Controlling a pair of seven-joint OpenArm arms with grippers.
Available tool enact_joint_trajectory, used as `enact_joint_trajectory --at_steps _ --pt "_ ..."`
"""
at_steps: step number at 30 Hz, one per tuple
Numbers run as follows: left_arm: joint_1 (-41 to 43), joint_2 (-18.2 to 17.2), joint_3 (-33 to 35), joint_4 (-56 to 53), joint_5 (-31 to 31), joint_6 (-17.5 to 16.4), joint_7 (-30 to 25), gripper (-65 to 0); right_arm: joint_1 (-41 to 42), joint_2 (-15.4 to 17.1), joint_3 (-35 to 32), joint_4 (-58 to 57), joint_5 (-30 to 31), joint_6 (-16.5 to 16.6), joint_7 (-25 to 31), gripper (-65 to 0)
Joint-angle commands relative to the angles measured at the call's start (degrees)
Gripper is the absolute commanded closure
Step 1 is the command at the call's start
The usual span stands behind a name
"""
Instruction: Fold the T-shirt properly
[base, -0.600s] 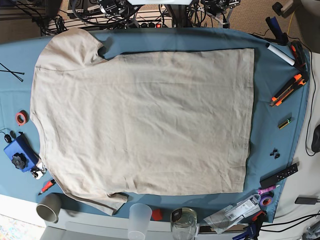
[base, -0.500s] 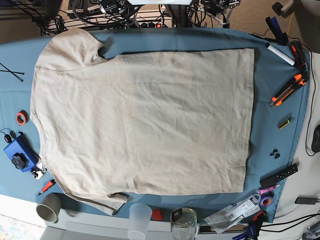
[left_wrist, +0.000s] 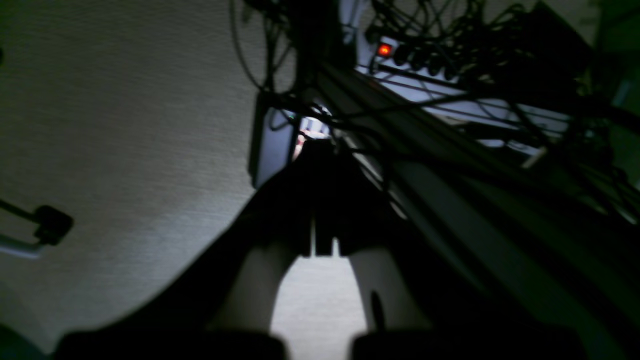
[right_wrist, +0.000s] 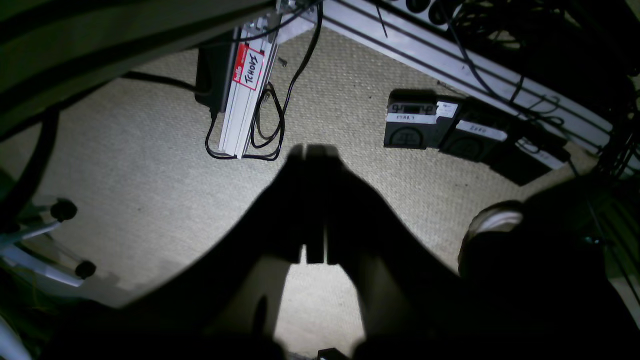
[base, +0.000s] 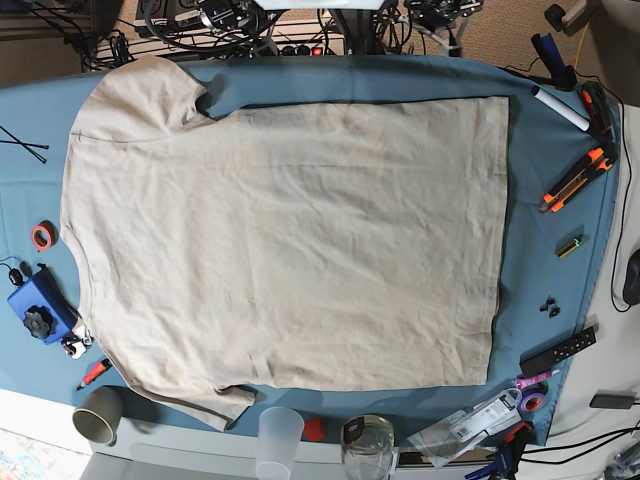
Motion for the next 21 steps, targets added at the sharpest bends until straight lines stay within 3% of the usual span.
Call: enact_joint_trajectory --at_steps 1,4,8,15,21 --pt "0.94 -0.35 -0.09 1.14 -0.07 -0.46 1.29 0.0 -0.48 0.33 -0.02 0.42 0.20 0.31 -0.44 0.0" --pt "3.23 -0.85 -0.09 5.27 -0.11 -0.74 6.34 0.0 -1.77 0.68 -0.02 2.62 0.59 0.31 -1.81 0.0" --pt "7.69 -1.60 -0.09 11.91 -0.37 -0.85 7.89 0.0 -5.38 2.19 -0.02 9.60 2.34 0.31 -5.35 0.0" --pt "16.11 -2.89 -0.09 22.82 -6.62 -0.85 9.66 0.0 -14.12 8.11 0.02 25.29 5.09 0.20 -6.86 0.0" --pt "22.21 -3.37 -0.09 31.69 -8.44 -0.90 10.27 0.0 -22.27 14.10 0.09 36.74 5.09 -5.33 -6.71 0.0"
